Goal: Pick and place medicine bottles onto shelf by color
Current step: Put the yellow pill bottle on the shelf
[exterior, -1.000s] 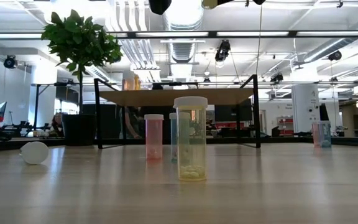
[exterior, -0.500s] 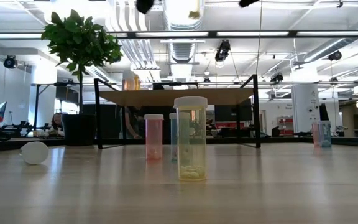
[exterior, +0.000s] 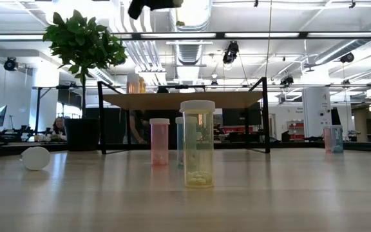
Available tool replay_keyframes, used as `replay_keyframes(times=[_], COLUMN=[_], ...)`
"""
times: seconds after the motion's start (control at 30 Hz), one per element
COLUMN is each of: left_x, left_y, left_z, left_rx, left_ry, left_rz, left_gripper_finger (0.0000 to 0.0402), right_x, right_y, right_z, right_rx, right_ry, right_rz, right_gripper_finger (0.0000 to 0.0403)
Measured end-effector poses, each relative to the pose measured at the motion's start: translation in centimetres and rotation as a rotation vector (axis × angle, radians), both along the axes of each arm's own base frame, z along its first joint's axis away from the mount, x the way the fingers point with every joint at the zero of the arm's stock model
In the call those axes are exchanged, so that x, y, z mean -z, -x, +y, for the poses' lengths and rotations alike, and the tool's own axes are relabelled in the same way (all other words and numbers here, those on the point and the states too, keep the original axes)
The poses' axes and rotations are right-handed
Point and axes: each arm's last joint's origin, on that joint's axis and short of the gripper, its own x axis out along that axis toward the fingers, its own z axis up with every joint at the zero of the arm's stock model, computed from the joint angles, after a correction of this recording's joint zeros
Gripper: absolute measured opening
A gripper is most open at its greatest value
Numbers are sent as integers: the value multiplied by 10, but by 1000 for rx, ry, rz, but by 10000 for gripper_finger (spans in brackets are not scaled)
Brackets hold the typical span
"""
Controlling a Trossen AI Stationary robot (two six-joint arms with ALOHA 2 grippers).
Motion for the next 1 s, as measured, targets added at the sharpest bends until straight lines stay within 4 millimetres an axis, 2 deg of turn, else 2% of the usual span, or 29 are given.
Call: replay_keyframes(times=[0.13,0.37,0.73,0.87,1.0], left_x=[-1,0,0,-2,-4], left_y=[2,4,17,27,34], left_z=[2,19,88,111,124], left_rx=[-56,-95,44,85,154], left_ry=[-24,-44,-115,-115,-119], left_rz=[14,32,84,80,66], left_gripper_finger=[95,95,95,95,95], right_x=[-9,-17,-18,-23,-35], right_y=[2,-11,-10,-11,-16], right_z=[-21,-57,-107,-123,-134], right_rx=[52,65,294,369,383], right_ry=[30,50,31,14,14], right_rz=[-22,-24,-63,-162,-319], right_gripper_finger=[201,201,201,201,201])
